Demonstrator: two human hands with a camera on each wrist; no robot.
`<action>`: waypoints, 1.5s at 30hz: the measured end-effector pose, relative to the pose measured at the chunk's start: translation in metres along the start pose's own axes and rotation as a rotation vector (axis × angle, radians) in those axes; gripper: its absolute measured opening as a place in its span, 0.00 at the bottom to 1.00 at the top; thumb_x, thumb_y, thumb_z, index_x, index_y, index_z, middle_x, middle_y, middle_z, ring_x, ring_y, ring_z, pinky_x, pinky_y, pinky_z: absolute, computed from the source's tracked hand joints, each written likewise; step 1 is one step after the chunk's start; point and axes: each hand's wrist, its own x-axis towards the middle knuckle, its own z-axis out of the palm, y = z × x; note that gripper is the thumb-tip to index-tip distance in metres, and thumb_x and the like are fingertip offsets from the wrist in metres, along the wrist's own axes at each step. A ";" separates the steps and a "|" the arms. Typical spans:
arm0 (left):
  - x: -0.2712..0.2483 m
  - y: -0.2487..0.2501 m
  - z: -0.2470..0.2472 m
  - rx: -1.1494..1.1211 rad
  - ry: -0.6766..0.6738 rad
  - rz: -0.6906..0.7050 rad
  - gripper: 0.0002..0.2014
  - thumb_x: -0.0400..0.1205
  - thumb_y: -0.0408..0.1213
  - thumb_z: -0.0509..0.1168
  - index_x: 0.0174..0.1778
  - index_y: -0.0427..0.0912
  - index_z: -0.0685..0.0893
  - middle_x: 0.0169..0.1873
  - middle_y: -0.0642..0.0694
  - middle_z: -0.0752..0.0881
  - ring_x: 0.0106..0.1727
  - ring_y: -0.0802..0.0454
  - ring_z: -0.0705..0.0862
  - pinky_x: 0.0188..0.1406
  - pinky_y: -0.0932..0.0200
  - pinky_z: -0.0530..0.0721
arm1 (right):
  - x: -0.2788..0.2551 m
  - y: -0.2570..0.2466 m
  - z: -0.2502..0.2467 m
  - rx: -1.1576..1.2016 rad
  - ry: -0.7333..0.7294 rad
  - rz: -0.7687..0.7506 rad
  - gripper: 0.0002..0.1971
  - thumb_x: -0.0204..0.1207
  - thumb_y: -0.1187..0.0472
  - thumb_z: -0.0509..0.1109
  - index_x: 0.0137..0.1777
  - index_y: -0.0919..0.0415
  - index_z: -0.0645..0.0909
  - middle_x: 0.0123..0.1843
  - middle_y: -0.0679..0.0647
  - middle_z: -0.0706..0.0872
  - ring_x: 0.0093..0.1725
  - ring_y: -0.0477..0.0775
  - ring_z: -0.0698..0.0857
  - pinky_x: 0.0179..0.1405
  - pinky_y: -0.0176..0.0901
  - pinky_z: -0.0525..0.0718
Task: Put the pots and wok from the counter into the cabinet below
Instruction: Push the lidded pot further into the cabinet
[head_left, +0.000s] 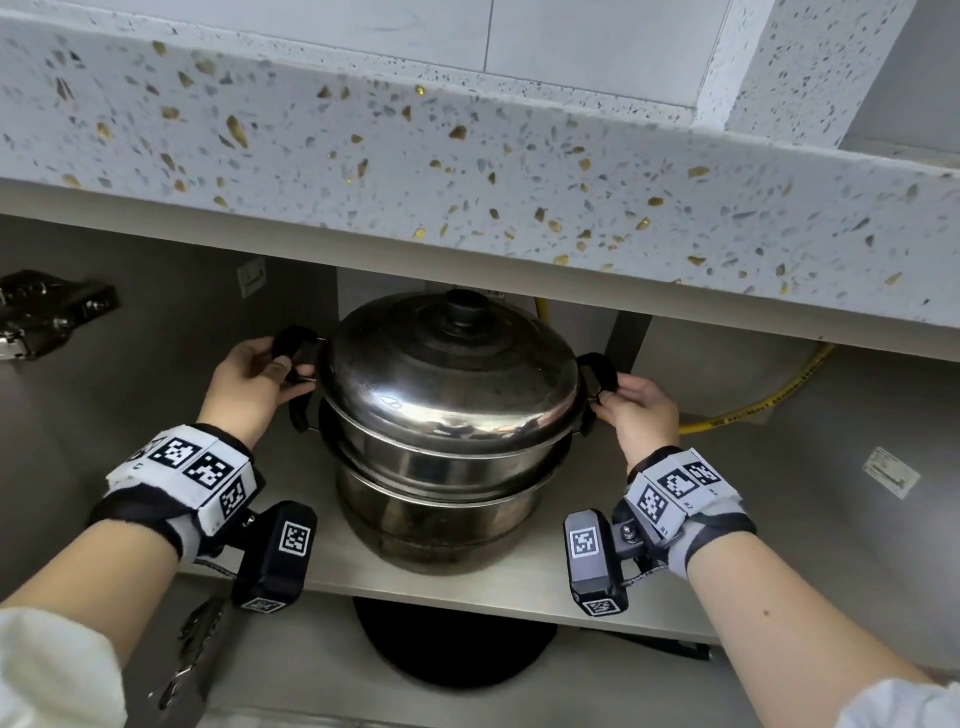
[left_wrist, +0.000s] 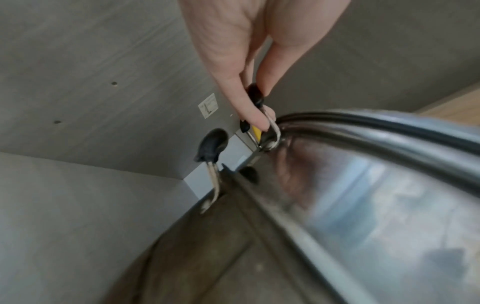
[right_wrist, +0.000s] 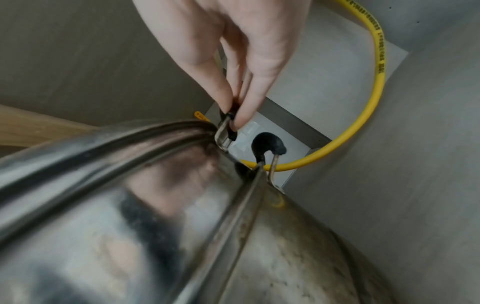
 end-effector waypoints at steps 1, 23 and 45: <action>0.001 0.003 0.001 0.006 0.005 0.008 0.19 0.83 0.24 0.51 0.71 0.25 0.66 0.56 0.33 0.73 0.47 0.45 0.84 0.34 0.71 0.86 | -0.001 0.003 -0.001 0.005 -0.001 0.005 0.15 0.73 0.78 0.63 0.61 0.74 0.76 0.49 0.60 0.82 0.52 0.58 0.82 0.44 0.31 0.87; -0.021 -0.004 0.007 0.055 0.067 -0.005 0.19 0.85 0.29 0.49 0.73 0.29 0.65 0.37 0.48 0.78 0.38 0.54 0.79 0.26 0.73 0.84 | -0.003 0.004 -0.004 0.032 -0.150 -0.003 0.22 0.79 0.71 0.60 0.72 0.61 0.70 0.54 0.62 0.80 0.39 0.51 0.85 0.34 0.29 0.86; -0.175 0.078 0.068 0.552 -0.065 -0.637 0.15 0.81 0.30 0.58 0.63 0.30 0.77 0.54 0.36 0.81 0.49 0.48 0.79 0.34 0.68 0.83 | -0.105 -0.092 -0.129 -0.465 -0.592 0.655 0.15 0.81 0.62 0.57 0.55 0.68 0.83 0.33 0.53 0.85 0.32 0.49 0.83 0.38 0.37 0.79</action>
